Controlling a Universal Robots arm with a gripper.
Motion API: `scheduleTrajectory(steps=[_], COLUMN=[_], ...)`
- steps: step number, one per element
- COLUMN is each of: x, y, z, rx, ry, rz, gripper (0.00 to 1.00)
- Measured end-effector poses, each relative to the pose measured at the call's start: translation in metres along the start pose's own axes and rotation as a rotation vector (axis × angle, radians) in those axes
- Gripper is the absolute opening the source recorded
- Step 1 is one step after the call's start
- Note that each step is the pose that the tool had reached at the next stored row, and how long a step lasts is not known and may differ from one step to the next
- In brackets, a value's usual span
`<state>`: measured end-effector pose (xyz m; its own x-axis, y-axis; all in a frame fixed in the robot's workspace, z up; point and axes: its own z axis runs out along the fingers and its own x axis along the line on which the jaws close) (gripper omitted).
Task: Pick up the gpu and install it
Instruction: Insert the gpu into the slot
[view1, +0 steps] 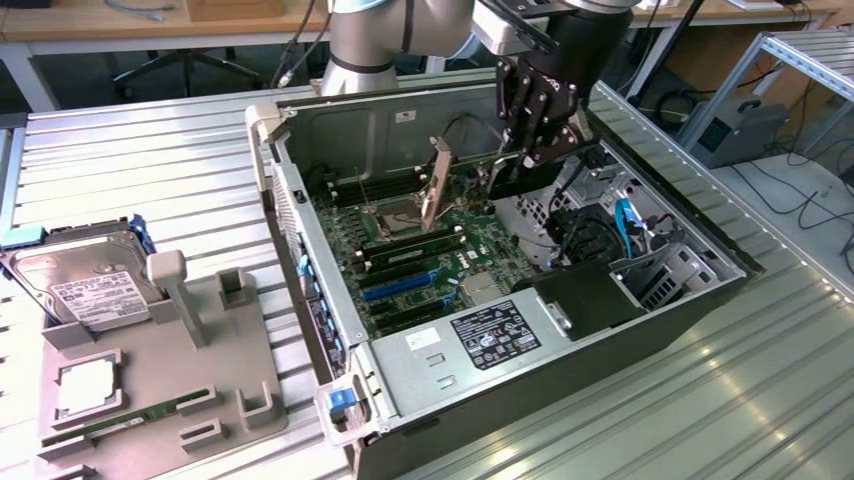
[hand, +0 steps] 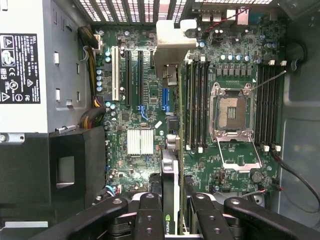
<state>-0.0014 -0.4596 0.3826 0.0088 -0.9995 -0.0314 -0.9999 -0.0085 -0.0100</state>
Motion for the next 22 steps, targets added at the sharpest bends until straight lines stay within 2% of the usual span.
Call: scheduleTrajectory(steps=[5,15,22], x=[0.000,0.000,0.000], y=[0.0006,0.0099,0.0103], z=[0.0004,0.0018,0.0018], rx=[0.0001,0.0001,0.0000], ry=[-0.0002,-0.0001,-0.0001], rz=[0.000,0.001,0.001], gripper=[0.27,0.27,0.27])
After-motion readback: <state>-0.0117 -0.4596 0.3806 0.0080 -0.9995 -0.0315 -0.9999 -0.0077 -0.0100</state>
